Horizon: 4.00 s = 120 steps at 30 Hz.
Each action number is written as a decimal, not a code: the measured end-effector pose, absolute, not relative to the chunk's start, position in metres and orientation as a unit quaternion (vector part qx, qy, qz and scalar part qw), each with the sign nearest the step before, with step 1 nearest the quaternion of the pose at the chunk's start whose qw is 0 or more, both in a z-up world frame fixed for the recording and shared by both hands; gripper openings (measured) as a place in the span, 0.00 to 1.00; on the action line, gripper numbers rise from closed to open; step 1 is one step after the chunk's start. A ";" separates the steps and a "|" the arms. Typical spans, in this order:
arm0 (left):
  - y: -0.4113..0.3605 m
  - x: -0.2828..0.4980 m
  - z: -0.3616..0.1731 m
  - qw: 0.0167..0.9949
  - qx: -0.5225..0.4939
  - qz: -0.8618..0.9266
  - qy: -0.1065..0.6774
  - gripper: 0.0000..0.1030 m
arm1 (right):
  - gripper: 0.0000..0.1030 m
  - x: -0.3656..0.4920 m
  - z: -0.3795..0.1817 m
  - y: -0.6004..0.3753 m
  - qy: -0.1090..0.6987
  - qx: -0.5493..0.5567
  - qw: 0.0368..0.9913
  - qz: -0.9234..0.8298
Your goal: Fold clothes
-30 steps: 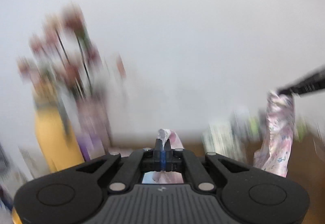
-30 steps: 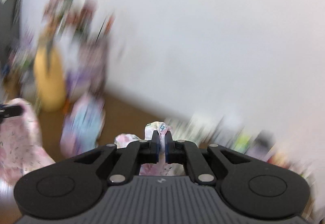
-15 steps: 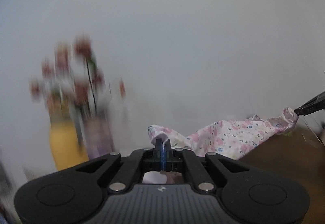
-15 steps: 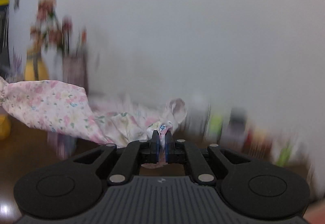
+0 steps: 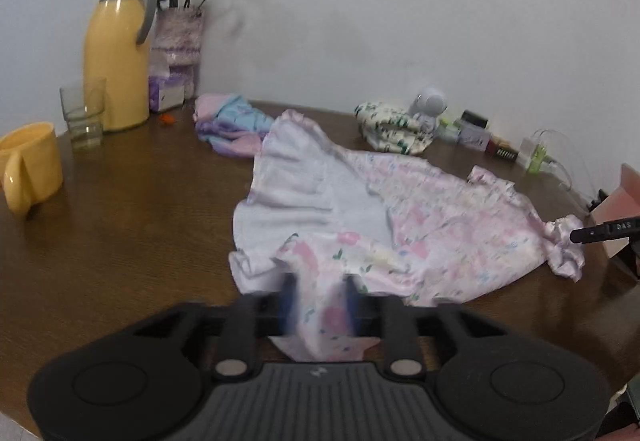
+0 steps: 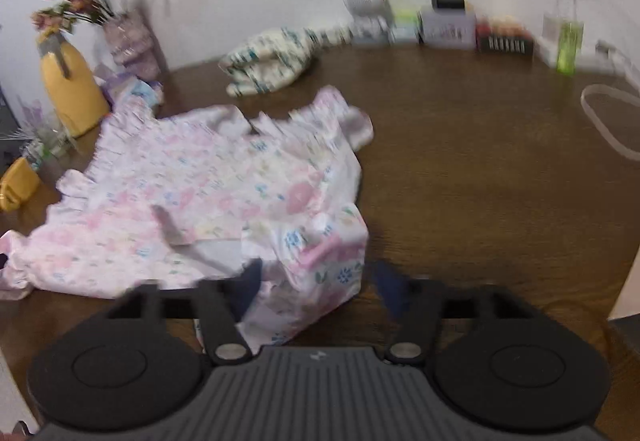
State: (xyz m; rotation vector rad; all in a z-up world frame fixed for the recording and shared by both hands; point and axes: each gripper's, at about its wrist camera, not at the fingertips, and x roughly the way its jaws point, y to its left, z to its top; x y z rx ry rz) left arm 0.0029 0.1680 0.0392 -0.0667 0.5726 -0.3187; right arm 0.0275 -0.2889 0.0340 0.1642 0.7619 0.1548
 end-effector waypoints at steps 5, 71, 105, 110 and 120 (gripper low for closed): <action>0.145 0.002 0.086 0.950 0.026 -0.198 0.241 0.80 | 0.80 0.013 0.065 -0.259 0.326 0.031 0.935 0.135; 0.101 -0.017 0.021 0.835 0.232 -0.353 0.352 0.01 | 0.01 -0.008 0.005 -0.155 0.473 0.042 0.829 0.295; 0.079 0.077 0.019 0.901 0.090 -0.188 0.380 0.29 | 0.01 0.202 0.014 -0.300 0.432 0.101 0.896 -0.017; 0.079 0.073 0.015 0.905 0.089 -0.183 0.374 0.29 | 0.00 0.207 0.003 -0.330 0.434 0.109 0.891 -0.074; 0.079 0.067 0.015 0.912 0.083 -0.175 0.363 0.29 | 0.63 0.169 0.020 -0.330 0.414 0.102 0.904 -0.039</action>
